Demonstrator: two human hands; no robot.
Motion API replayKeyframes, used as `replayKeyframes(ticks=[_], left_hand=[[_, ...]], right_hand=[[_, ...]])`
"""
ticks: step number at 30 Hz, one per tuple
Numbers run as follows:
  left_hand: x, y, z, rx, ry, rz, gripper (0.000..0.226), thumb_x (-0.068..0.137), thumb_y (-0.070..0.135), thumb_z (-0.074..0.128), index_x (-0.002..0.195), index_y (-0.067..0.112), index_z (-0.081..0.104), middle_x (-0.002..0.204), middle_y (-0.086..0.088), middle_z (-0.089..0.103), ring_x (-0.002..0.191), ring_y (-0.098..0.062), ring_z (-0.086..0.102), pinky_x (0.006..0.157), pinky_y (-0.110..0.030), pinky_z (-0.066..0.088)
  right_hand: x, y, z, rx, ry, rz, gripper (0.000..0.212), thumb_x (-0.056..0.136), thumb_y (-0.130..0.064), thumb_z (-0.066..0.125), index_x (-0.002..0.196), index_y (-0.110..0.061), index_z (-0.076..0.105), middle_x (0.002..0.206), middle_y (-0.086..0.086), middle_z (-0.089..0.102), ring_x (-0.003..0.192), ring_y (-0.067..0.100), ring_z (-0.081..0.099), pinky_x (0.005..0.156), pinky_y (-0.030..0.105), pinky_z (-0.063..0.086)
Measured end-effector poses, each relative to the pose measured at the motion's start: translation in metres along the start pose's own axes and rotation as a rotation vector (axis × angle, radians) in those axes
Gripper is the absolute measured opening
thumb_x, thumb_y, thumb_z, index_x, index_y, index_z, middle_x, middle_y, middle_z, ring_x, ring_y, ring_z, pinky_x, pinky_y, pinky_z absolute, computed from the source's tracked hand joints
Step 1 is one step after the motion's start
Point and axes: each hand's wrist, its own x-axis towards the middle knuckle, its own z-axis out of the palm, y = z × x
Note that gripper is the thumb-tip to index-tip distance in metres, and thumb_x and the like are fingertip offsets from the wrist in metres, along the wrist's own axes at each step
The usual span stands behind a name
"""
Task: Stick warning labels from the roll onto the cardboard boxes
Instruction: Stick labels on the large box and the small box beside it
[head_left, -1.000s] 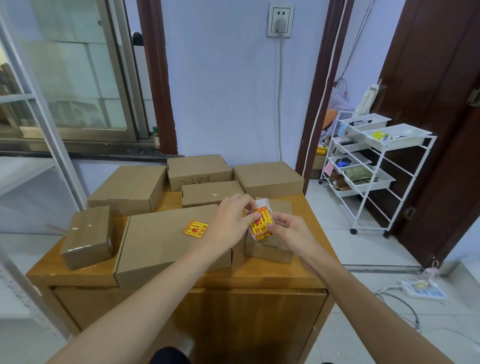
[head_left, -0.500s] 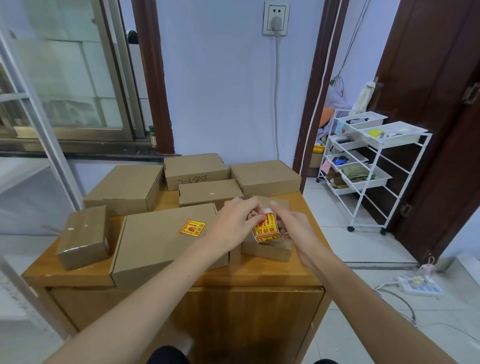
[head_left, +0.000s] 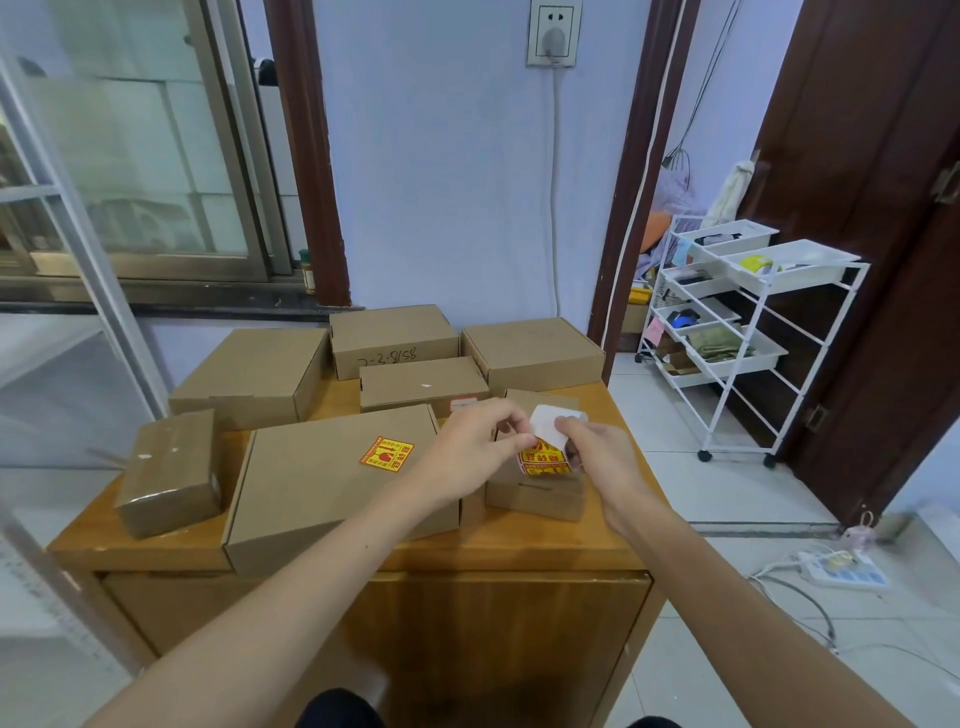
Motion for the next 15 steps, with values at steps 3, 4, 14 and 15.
replayKeyframes(ticks=[3,4,14,15], left_hand=[[-0.002,0.007,-0.001,0.006,0.003,0.010,0.018,0.093,0.028,0.063,0.080,0.039,0.057,0.088,0.015,0.062,0.088,0.001,0.055,0.073,-0.017,0.043],[-0.003,0.008,-0.001,0.001,0.009,0.014,0.019,0.093,0.027,0.063,0.080,0.038,0.057,0.088,0.015,0.062,0.087,0.003,0.055,0.071,-0.014,0.040],[-0.007,-0.013,-0.022,-0.210,0.170,-0.129,0.003,0.094,0.021,0.062,0.091,0.020,0.061,0.092,-0.002,0.068,0.090,-0.011,0.062,0.077,-0.020,0.050],[-0.008,-0.021,-0.029,-0.235,0.202,-0.171,0.004,0.094,0.020,0.063,0.093,0.016,0.062,0.094,-0.008,0.068,0.087,-0.013,0.063,0.073,-0.017,0.049]], right_hand=[[0.004,-0.001,0.000,0.005,0.047,-0.028,0.028,0.093,-0.029,0.056,0.088,-0.007,0.073,0.083,0.007,0.069,0.078,0.016,0.058,0.066,0.025,0.042],[0.005,-0.002,0.000,0.019,0.067,-0.028,0.026,0.093,-0.029,0.056,0.089,-0.008,0.072,0.084,0.007,0.068,0.078,0.016,0.057,0.066,0.025,0.042],[0.011,-0.001,-0.007,-0.035,0.218,-0.107,0.026,0.094,-0.023,0.053,0.095,0.000,0.065,0.102,0.016,0.065,0.095,0.026,0.063,0.062,0.025,0.047],[0.011,0.000,-0.005,-0.060,0.202,-0.119,0.029,0.094,-0.024,0.054,0.096,0.002,0.066,0.103,0.018,0.066,0.098,0.028,0.063,0.064,0.027,0.048]])
